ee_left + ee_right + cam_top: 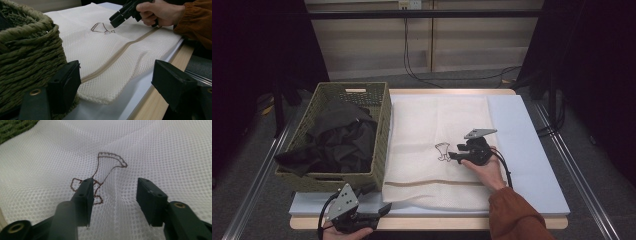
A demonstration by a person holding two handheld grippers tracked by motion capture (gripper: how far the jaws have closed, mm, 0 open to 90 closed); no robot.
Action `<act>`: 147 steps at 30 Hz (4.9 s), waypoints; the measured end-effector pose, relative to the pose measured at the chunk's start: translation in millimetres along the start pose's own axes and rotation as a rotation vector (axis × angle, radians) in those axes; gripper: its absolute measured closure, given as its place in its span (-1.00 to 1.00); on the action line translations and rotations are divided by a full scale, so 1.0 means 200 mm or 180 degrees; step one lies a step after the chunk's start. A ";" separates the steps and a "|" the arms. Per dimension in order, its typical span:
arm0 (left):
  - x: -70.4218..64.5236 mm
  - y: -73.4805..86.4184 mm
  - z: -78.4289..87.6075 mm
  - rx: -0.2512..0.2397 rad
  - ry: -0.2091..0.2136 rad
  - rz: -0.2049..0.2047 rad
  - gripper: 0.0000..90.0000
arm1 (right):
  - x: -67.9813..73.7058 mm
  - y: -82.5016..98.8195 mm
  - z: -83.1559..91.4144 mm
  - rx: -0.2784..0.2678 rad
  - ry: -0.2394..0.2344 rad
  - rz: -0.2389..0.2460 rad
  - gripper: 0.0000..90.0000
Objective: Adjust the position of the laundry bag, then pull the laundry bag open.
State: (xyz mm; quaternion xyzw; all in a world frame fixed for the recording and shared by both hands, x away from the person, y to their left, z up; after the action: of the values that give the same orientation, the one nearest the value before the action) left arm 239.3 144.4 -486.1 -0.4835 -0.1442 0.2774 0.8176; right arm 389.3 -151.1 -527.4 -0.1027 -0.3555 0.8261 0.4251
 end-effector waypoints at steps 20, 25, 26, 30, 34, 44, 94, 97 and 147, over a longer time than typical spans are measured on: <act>-0.01 -0.01 0.00 -0.0051 0.0073 0.0029 -0.50 | -0.01 0.10 0.27 -0.0204 -0.0009 -0.0101 -0.30; -0.01 -0.01 0.00 -0.0043 0.0058 0.0041 -0.49 | -0.04 0.14 0.34 -0.0294 0.0068 -0.0185 -0.26; -0.01 -0.01 0.00 -0.0033 0.0043 0.0039 -0.49 | -0.05 0.15 0.35 -0.0306 0.0070 -0.0213 -0.25; -0.02 -0.01 0.01 -0.0015 0.0026 0.0014 -0.46 | -0.04 0.19 0.41 -0.0341 0.0086 -0.0215 -0.14; -0.03 -0.01 0.00 -0.0004 0.0029 0.0019 -0.40 | -0.03 0.23 0.47 -0.0282 0.0056 -0.0199 0.01; -0.05 -0.03 0.00 -0.0057 0.0087 0.0024 -0.18 | -0.01 0.32 0.63 -0.0306 -0.0188 -0.0415 0.01; -0.09 -0.05 -0.05 0.0026 0.0210 -0.0032 -0.28 | -0.13 0.69 0.61 0.0276 0.0515 -0.0552 0.71; -0.09 -0.05 -0.06 0.0053 0.0211 -0.0016 -0.25 | -0.14 0.69 0.61 0.0203 0.0395 -0.0691 0.81; -0.37 -0.49 -0.60 0.0222 0.1142 -0.0318 0.63 | -0.10 0.46 0.77 -0.0266 0.0197 -0.0811 0.91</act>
State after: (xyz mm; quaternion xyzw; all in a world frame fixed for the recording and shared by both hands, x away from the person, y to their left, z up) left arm 271.2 -22.8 -457.1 -0.4888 -0.0102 0.1506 0.8593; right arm 271.1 -280.2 -479.9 -0.0997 -0.3865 0.7463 0.5326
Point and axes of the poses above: each handheld gripper's, and its own axes: z roughly backward along the jaws, y roughly out of its underside, x roughly to its left, the point moved 8 cm from there along -z, roughly forward along the jaws, and after that the axes turned 7 degrees about x, right-handed, at the moved point
